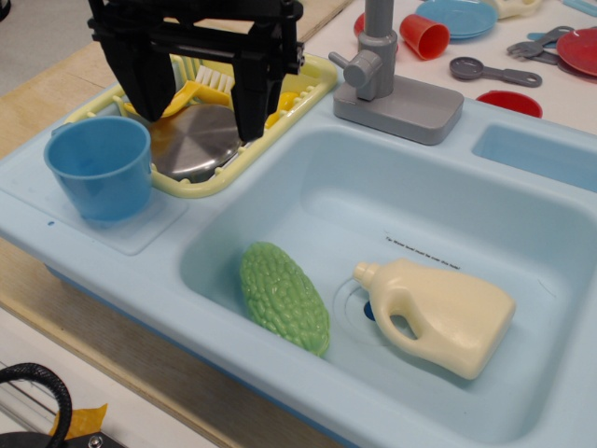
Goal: Put cup from anywhere into sink
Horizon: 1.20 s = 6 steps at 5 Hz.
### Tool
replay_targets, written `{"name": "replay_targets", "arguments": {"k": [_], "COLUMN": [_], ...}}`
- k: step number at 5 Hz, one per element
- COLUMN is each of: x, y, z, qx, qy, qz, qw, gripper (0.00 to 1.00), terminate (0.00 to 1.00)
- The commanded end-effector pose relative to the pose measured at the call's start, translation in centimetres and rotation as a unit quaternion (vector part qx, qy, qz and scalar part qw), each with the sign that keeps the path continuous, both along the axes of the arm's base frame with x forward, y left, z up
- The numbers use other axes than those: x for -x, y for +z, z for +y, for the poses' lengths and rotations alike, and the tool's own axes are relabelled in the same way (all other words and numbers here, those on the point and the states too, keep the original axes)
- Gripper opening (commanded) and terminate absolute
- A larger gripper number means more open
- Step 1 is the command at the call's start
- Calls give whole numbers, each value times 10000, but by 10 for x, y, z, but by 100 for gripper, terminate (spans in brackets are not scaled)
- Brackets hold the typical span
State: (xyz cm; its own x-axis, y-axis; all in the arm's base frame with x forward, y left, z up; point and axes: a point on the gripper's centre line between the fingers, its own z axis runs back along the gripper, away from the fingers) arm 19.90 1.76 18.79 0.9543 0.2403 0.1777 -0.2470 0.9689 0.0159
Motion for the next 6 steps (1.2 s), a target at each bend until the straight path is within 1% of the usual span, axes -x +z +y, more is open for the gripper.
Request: {"name": "replay_targets", "arguments": {"k": [1, 2, 4, 5, 6], "x": [0, -3, 11, 14, 13], "y": [0, 10, -2, -13, -26], "z": [0, 5, 29, 39, 43], "qx": [0, -205, -244, -122, 48], "qy": [0, 160, 628, 808, 881], "qz": [0, -27, 37, 123, 303], "qw": [10000, 9997, 9977, 9966, 9956], "gripper": [100, 100, 100, 100, 100], "terminate": [0, 0, 0, 0, 0]}}
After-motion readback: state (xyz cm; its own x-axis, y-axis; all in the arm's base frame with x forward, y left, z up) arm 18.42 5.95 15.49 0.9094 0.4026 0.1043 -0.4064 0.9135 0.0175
